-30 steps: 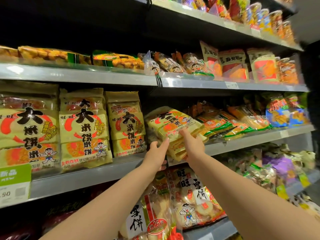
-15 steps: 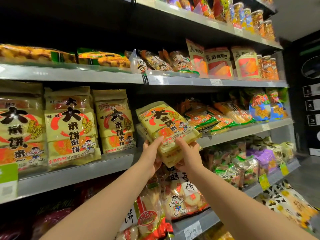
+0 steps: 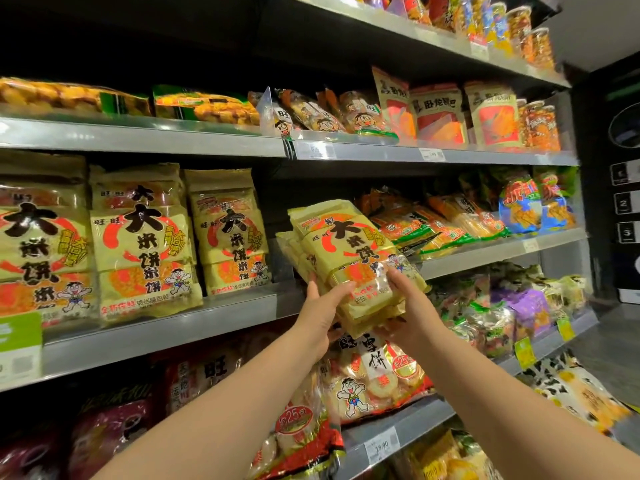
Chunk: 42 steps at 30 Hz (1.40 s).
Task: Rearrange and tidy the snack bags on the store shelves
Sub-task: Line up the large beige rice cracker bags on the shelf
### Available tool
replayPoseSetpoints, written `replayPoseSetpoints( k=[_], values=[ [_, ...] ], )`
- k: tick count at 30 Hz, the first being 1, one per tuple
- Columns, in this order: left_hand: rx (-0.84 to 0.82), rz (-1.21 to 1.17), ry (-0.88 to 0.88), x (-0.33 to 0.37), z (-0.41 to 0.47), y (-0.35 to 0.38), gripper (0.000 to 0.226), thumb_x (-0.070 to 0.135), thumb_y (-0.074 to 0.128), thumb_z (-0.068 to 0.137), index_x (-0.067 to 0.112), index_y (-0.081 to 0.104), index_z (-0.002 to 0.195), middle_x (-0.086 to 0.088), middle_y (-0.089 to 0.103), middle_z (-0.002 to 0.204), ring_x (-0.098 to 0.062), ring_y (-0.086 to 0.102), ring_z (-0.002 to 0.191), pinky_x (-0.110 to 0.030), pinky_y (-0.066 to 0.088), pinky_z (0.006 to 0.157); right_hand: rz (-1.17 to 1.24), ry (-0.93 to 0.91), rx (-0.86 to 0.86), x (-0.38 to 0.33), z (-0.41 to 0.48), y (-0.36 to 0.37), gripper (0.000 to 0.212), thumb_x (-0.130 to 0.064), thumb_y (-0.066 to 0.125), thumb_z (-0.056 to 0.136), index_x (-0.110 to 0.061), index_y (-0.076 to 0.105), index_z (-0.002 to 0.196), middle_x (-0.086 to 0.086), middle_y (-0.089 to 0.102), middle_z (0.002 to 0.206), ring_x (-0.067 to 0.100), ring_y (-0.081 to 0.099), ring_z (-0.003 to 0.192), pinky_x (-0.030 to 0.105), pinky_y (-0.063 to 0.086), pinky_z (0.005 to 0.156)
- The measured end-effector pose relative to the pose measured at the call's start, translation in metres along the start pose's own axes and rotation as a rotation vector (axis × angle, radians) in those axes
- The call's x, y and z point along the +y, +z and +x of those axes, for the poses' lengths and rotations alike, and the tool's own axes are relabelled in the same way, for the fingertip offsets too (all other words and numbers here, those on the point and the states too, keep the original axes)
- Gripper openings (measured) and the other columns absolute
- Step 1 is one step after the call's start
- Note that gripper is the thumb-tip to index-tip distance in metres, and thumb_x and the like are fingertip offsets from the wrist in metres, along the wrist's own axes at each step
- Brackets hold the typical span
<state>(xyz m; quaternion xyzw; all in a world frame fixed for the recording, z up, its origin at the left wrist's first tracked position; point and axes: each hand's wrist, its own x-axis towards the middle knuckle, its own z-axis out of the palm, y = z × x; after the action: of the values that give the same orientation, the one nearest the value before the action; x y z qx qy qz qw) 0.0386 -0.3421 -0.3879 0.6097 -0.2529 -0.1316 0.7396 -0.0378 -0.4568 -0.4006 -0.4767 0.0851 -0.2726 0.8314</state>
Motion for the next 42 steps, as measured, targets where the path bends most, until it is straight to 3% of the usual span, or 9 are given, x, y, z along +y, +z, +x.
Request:
replayPoseSetpoints(
  k=[9,15,20,24,28,30,34,38,42],
  values=[
    [-0.084,0.037,0.081,-0.001,-0.013,0.002,0.108,0.038,0.083,0.056,0.052,0.017,0.141,0.000,0.046,0.142,-0.028,0.051,0.122,-0.054,0.046,0.097,0.114,-0.101,-0.015,0.006,-0.008,-0.008,0.020,-0.034,0.064,0.083,-0.018,0.060,0.093,0.008,0.062,0.089,0.025,0.058,0.083,0.034,0.048,0.072],
    [-0.148,0.081,0.150,0.006,-0.028,0.005,0.092,0.021,0.071,0.081,0.047,0.009,0.143,0.004,0.058,0.126,-0.017,0.063,0.101,-0.033,0.056,0.073,0.154,-0.179,-0.018,0.008,-0.023,-0.010,0.015,-0.033,0.060,0.085,-0.019,0.058,0.088,0.005,0.062,0.083,0.021,0.058,0.075,0.029,0.045,0.061],
    [-0.113,0.013,0.203,0.016,-0.043,-0.002,0.092,0.019,0.072,0.079,0.047,0.012,0.144,0.003,0.058,0.126,-0.021,0.062,0.106,-0.044,0.054,0.087,0.166,-0.206,-0.077,0.004,-0.038,0.003,0.014,-0.032,0.060,0.085,-0.018,0.061,0.088,0.005,0.064,0.084,0.024,0.059,0.079,0.033,0.047,0.069],
    [-0.030,-0.124,0.212,0.025,-0.050,-0.025,0.090,0.051,0.068,0.068,0.053,0.015,0.141,0.003,0.050,0.137,-0.026,0.055,0.118,-0.056,0.046,0.096,0.215,-0.189,-0.152,0.007,-0.051,0.025,0.012,-0.027,0.060,0.085,-0.017,0.063,0.088,0.006,0.067,0.084,0.025,0.063,0.080,0.038,0.051,0.076],
    [0.098,-0.232,0.182,0.032,-0.055,-0.059,0.085,0.069,0.055,0.071,0.053,0.013,0.142,0.007,0.047,0.141,-0.025,0.053,0.123,-0.056,0.046,0.096,0.227,-0.141,-0.234,0.019,-0.065,0.053,0.016,-0.028,0.061,0.084,-0.017,0.065,0.096,0.006,0.071,0.089,0.022,0.068,0.080,0.033,0.056,0.067],
    [0.149,-0.269,0.169,0.035,-0.059,-0.075,0.079,0.063,0.057,0.077,0.039,0.024,0.144,0.003,0.053,0.136,-0.025,0.057,0.118,-0.052,0.050,0.093,0.285,-0.097,-0.246,0.024,-0.071,0.067,0.020,-0.030,0.062,0.084,-0.016,0.065,0.099,0.005,0.073,0.091,0.020,0.069,0.083,0.029,0.058,0.063],
    [0.113,-0.354,0.140,0.060,-0.076,-0.089,0.039,0.037,0.054,0.092,0.019,0.054,0.126,-0.007,0.067,0.118,-0.026,0.065,0.103,-0.036,0.059,0.063,0.392,-0.045,-0.237,0.032,-0.084,0.085,0.022,-0.035,0.062,0.086,-0.017,0.066,0.098,0.004,0.075,0.090,0.019,0.071,0.087,0.030,0.059,0.069],
    [0.152,-0.206,0.173,0.073,-0.087,-0.096,0.043,0.020,0.058,0.091,0.017,0.046,0.132,-0.010,0.064,0.121,-0.022,0.066,0.088,-0.036,0.056,0.074,0.518,-0.023,-0.192,0.036,-0.098,0.092,0.023,-0.033,0.062,0.086,-0.014,0.063,0.100,0.006,0.076,0.085,0.020,0.070,0.087,0.033,0.060,0.068],
    [0.181,-0.186,0.174,0.080,-0.100,-0.100,0.024,0.010,0.056,0.089,0.017,0.048,0.111,-0.007,0.062,0.095,-0.021,0.059,0.078,-0.040,0.052,0.077,0.541,-0.074,-0.188,0.033,-0.109,0.096,0.021,-0.031,0.062,0.086,-0.015,0.064,0.099,0.004,0.076,0.083,0.018,0.072,0.080,0.036,0.057,0.076]
  ],
)
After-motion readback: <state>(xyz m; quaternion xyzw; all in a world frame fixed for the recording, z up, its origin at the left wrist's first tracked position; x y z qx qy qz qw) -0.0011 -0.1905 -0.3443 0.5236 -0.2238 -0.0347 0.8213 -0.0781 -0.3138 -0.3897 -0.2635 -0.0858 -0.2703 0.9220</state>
